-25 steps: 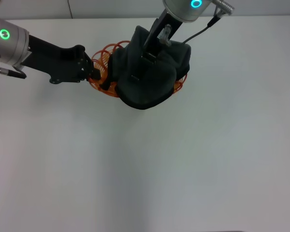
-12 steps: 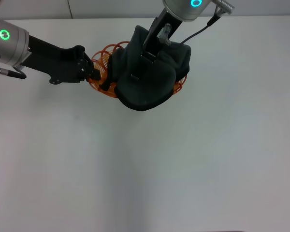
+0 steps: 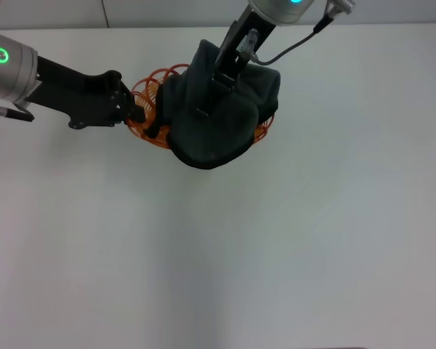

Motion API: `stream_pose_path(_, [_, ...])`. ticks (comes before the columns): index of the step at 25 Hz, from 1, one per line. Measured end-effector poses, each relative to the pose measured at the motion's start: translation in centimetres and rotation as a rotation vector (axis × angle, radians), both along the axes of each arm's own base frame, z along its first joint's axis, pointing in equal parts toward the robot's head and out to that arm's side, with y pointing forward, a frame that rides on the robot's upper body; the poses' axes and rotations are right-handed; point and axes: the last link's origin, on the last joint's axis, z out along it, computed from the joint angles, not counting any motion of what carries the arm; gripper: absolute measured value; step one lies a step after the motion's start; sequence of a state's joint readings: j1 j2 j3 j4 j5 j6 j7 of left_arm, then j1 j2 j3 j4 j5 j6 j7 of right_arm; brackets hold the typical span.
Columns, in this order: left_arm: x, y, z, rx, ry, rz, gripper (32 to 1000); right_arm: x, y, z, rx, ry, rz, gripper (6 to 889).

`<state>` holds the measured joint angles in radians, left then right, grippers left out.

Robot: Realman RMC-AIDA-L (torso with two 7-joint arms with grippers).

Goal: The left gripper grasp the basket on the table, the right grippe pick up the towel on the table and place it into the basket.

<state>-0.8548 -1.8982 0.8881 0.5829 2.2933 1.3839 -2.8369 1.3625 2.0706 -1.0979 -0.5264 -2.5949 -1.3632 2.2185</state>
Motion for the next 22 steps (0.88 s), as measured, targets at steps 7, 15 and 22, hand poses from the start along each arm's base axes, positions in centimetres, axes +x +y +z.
stream_pose_path(7, [-0.4, -0.1, 0.2, 0.007, 0.0, 0.011, 86, -0.6, -0.1, 1.5, 0.012, 0.009, -0.001, 859])
stream_pose_path(15, [-0.7, -0.2, 0.3, 0.01, 0.001, 0.016, 86, -2.2, -0.4, 4.6, 0.055, 0.036, 0.013, 858])
stream_pose_path(22, [-1.0, -0.3, 0.4, 0.009, 0.004, 0.024, 87, -2.7, -0.9, 7.0, 0.075, 0.083, 0.015, 859])
